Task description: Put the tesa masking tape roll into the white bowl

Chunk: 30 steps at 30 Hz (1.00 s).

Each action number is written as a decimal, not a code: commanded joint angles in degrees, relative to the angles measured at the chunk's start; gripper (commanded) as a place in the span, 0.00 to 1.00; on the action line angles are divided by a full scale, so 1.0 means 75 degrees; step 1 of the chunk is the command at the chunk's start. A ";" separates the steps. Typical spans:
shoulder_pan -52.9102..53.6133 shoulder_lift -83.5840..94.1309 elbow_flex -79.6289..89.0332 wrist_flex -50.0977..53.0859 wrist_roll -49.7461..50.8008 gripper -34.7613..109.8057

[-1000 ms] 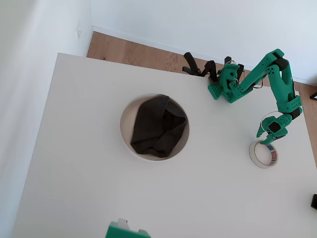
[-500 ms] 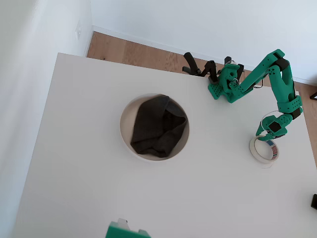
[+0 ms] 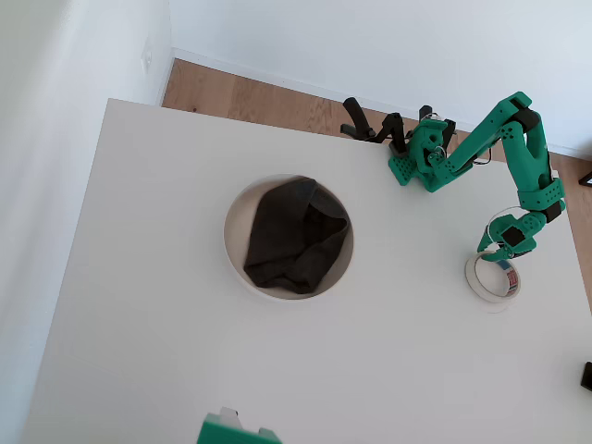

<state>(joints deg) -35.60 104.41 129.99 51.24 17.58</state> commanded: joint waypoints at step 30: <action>0.5660 0.6645 -0.2602 0.2930 -0.1219 0.18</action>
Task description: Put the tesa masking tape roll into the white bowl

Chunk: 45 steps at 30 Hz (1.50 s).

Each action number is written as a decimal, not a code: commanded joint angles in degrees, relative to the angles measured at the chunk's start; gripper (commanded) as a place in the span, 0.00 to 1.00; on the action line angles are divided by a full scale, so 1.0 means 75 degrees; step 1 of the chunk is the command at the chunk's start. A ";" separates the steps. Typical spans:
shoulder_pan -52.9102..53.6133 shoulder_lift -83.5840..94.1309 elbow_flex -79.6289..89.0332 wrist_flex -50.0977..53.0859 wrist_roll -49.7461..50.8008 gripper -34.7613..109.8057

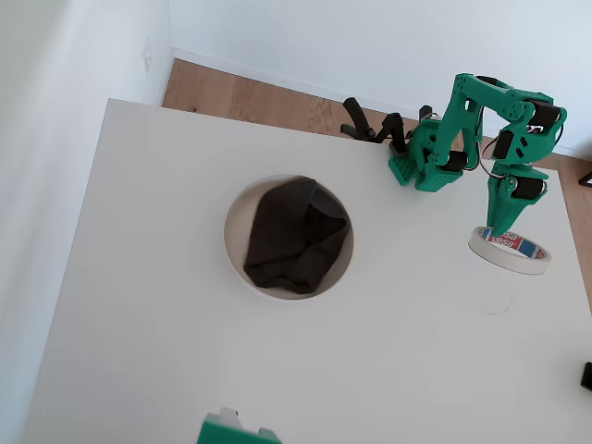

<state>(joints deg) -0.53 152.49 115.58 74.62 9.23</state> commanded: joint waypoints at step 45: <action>0.7910 -0.7148 -0.2145 -0.5145 -0.0680 0.29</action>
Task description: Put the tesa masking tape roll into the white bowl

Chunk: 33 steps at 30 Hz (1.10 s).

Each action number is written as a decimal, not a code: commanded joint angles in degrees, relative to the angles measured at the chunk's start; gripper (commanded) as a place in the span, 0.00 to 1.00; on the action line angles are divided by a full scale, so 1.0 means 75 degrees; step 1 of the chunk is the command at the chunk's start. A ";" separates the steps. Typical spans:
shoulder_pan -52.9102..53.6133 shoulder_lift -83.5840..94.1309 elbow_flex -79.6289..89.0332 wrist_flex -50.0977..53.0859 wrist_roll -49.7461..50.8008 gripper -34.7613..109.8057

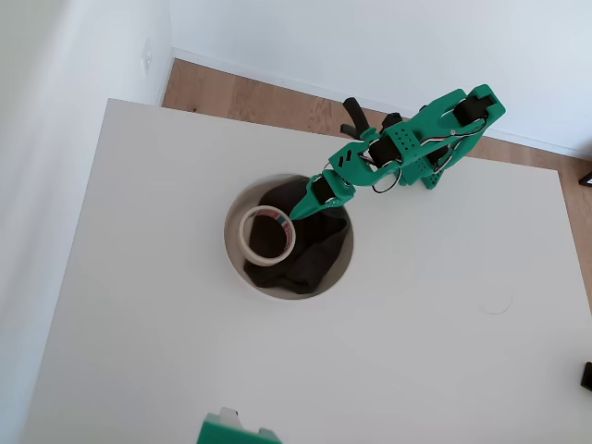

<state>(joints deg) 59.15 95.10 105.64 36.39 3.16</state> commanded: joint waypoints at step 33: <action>-0.3023 0.3621 -0.2004 0.3551 0.0586 0.18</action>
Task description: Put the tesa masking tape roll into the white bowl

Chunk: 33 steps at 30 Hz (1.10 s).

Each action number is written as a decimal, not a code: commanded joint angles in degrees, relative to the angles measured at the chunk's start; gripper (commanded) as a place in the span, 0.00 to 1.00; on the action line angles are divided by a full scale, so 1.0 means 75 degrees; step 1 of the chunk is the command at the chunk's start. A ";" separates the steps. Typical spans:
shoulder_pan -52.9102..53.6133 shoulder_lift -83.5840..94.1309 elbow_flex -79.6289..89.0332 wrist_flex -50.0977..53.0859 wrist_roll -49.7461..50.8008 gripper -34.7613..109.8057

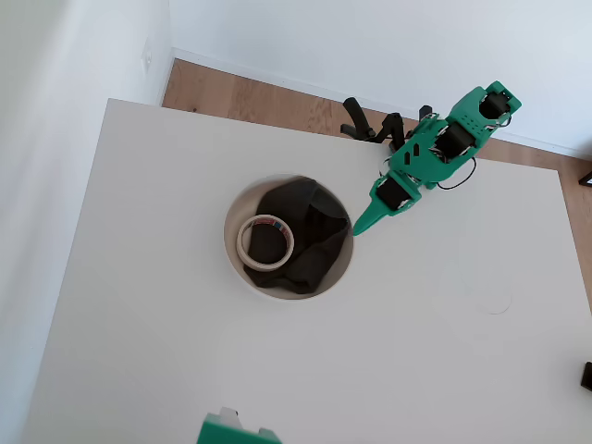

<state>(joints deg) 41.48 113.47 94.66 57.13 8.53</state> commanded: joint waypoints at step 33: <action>-0.5789 0.9621 0.6457 0.3469 -0.1301 0.18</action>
<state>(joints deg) -1.14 182.46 141.24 82.88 0.00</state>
